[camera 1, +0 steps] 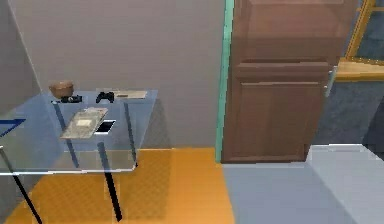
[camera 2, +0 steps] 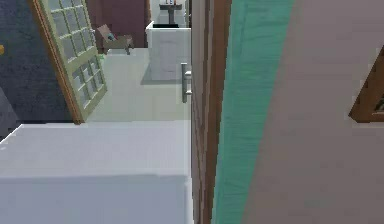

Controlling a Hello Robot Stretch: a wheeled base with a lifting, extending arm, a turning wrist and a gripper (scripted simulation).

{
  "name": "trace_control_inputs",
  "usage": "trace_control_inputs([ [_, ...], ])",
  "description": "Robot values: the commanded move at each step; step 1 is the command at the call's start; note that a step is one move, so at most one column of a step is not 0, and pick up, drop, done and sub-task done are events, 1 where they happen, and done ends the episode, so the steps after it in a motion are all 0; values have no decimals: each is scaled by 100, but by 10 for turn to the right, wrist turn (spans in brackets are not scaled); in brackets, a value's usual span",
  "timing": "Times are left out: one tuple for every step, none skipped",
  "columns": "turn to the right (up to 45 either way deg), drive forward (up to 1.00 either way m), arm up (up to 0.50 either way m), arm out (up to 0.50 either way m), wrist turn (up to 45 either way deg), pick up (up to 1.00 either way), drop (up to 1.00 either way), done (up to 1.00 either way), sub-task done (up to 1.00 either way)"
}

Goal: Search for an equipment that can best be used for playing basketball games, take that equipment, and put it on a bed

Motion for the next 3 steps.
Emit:
trace_control_inputs([
  [30, 0, 0, 0, 0, 0, 0, 0, 0],
  [0, 30, 0, 0, 0, 0, 0, 0, 0],
  [450, 0, 0, 0, 0, 0, 0, 0, 0],
])
